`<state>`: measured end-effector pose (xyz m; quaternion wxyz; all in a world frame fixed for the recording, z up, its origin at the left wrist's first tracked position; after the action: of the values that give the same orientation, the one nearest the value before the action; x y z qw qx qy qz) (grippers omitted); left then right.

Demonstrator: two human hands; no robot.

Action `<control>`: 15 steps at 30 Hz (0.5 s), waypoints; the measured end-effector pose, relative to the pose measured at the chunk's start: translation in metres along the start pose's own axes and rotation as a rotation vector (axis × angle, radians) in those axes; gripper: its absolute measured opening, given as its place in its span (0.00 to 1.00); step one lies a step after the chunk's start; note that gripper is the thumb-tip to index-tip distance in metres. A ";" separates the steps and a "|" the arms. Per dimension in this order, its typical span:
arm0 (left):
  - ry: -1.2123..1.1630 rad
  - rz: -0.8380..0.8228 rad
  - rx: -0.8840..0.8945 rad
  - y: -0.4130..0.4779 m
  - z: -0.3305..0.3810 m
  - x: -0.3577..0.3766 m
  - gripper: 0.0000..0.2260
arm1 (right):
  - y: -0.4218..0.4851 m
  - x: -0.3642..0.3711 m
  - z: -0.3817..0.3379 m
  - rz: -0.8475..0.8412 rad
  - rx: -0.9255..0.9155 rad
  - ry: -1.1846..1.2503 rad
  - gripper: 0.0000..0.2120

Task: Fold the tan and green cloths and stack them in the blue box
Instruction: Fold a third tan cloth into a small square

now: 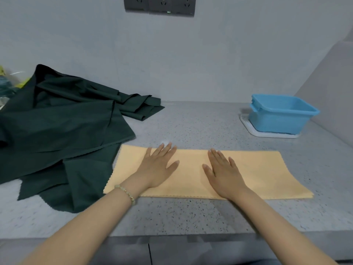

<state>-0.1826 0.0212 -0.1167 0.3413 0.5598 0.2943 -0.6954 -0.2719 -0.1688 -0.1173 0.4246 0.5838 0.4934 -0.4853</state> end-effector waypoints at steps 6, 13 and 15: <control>0.010 -0.026 -0.052 -0.009 -0.048 -0.010 0.27 | -0.002 -0.003 0.003 -0.034 0.007 -0.003 0.29; -0.021 -0.010 -0.039 0.001 -0.038 -0.024 0.29 | -0.027 -0.016 -0.015 -0.119 -0.165 0.089 0.31; -0.065 0.115 0.024 0.010 -0.025 -0.035 0.23 | -0.036 -0.021 -0.032 -0.136 -0.256 0.106 0.30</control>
<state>-0.1551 0.0400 -0.0878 0.3836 0.5569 0.2422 -0.6958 -0.3037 -0.1357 -0.0923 0.4350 0.5147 0.6115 -0.4146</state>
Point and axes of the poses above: each hand's wrist, its own y-axis towards the middle knuckle, its own x-axis out of the palm, z = x × y, the point moved 4 cm from there along y, towards the middle knuckle, and after that the axes turned 2 degrees about -x, right-handed, at the moved point
